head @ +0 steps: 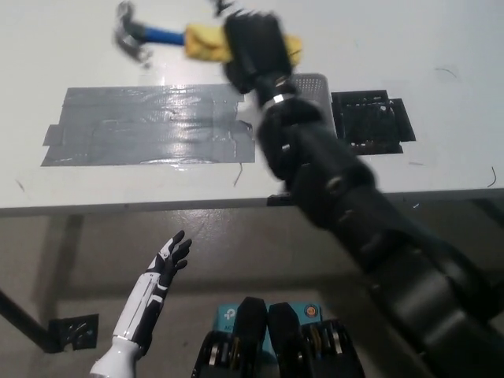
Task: The robot picks the hammer placed on top of the gray container with right hand and places it on the grey area of the desk
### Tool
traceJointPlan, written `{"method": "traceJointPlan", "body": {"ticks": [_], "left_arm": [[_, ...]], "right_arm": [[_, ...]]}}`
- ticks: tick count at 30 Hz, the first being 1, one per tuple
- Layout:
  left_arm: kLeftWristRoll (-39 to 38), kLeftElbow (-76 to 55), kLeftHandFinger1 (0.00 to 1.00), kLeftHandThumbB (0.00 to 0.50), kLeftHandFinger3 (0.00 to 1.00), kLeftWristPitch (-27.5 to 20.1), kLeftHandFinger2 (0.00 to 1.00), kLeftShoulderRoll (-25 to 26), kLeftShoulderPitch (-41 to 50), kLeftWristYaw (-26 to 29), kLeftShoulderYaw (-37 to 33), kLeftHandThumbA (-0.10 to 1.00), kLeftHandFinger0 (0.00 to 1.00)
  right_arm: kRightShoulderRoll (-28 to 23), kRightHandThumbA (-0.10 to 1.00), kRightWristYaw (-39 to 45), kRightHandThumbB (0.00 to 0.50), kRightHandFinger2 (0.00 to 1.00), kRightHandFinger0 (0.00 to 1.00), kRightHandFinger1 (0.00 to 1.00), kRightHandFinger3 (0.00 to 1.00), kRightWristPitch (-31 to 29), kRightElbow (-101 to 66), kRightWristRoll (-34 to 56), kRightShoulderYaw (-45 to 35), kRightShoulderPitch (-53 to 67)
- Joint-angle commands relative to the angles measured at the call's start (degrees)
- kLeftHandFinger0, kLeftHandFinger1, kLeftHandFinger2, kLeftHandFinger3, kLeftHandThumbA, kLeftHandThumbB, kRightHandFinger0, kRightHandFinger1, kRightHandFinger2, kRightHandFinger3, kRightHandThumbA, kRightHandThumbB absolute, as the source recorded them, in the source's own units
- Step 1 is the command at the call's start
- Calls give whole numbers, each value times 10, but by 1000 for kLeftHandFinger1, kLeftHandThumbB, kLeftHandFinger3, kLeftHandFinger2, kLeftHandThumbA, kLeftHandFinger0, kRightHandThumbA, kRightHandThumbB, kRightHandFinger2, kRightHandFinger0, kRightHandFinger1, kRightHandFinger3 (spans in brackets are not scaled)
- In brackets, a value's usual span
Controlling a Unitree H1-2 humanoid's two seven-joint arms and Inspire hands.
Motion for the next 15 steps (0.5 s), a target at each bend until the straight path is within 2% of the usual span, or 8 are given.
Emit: {"method": "traceJointPlan", "body": {"ticks": [1,6,7,9,12,14,15], "left_arm": [[6,-21,1000,121,1000,2,1000,0,-10,0,2,1000,1000],[3,-16,1000,128,1000,-7,1000,1,-15,-4,1,1000,1000],[3,-17,1000,147,1000,-6,1000,2,-15,-4,1,1000,1000],[-5,-21,1000,163,1000,1,1000,0,-14,-6,2,1000,1000],[-9,-28,1000,175,1000,13,1000,-2,-13,-9,1,1000,1000],[-9,-34,1000,175,1000,20,1000,-1,-11,-9,0,1000,1000],[-12,-35,1000,173,1000,21,1000,-2,-9,-10,1,1000,1000]], "right_arm": [[40,-100,-31,160,779,0,339,863,-29,27,25,-2,-69],[66,-100,7,167,777,0,330,837,-13,53,45,-12,-68],[69,-100,12,169,768,0,330,841,-8,56,48,-14,-64],[73,-100,27,166,727,0,334,752,-1,67,53,-12,-51],[71,-100,29,154,734,0,331,781,-1,77,55,-9,-30],[69,-100,32,160,719,0,315,738,-12,82,65,-14,-15],[69,-100,45,139,726,0,309,742,-6,84,71,-19,-12]]}}
